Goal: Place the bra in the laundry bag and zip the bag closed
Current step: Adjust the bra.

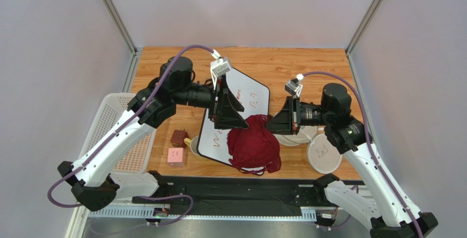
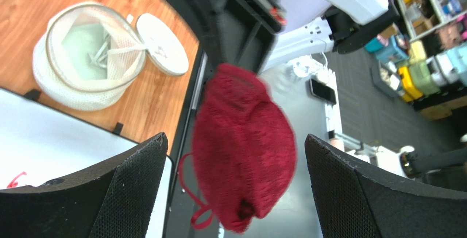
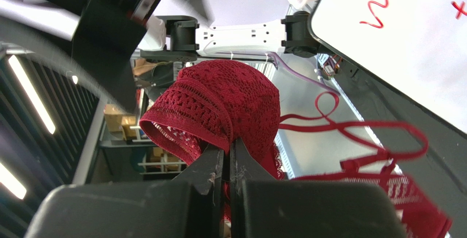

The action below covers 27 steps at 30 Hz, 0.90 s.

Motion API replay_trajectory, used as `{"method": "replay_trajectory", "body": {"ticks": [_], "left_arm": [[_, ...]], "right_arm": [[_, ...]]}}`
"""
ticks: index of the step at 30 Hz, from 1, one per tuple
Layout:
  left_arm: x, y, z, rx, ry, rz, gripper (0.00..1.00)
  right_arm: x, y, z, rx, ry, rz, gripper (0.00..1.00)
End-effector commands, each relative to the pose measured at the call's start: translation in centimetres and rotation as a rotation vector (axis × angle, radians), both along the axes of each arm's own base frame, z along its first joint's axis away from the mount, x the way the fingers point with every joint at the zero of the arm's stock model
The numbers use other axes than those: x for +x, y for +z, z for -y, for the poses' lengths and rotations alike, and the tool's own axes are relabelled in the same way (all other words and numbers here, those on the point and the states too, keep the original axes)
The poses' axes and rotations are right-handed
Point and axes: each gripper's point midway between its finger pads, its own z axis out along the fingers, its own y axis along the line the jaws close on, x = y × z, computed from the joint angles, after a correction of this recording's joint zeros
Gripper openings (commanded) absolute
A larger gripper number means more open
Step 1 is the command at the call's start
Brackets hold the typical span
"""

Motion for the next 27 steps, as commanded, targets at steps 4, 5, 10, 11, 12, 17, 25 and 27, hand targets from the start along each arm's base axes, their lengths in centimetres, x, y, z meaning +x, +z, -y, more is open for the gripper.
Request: {"method": "replay_trajectory", "body": {"ticks": [4,5,10,11,12,17,25,27], "left_arm": [[-1.5,0.0,0.8,0.067,-0.006,0.251,1.00],[-1.4,-0.5,1.1,0.089,-0.009,0.253,0.99],[-0.7,-1.6,1.1,0.164,0.015,0.283,0.97],[-0.6,-1.9,1.3,0.175,0.020,0.286,0.95],[-0.5,-1.9,1.3,0.185,0.023,0.295,0.93],[-0.5,-2.9,2.1,0.223,-0.002,0.281,0.83],[-0.9,-2.4,2.7,0.203,-0.024,0.257,0.33],[-1.1,-2.4,2.9,0.197,-0.038,0.238,0.25]], "right_arm": [[0.5,-0.2,-0.1,-0.030,-0.026,-0.110,0.00],[0.5,-0.3,-0.2,-0.032,-0.024,-0.116,0.00],[0.8,0.0,-0.3,-0.024,-0.028,-0.118,0.00],[0.8,0.3,-0.2,-0.021,-0.028,-0.112,0.00],[0.7,0.3,-0.3,-0.021,-0.024,-0.110,0.00],[0.7,0.5,-0.3,-0.015,-0.022,-0.106,0.00],[0.5,0.1,-0.3,-0.030,-0.013,-0.080,0.00],[0.4,-0.1,-0.2,-0.031,-0.011,-0.077,0.00]]}}
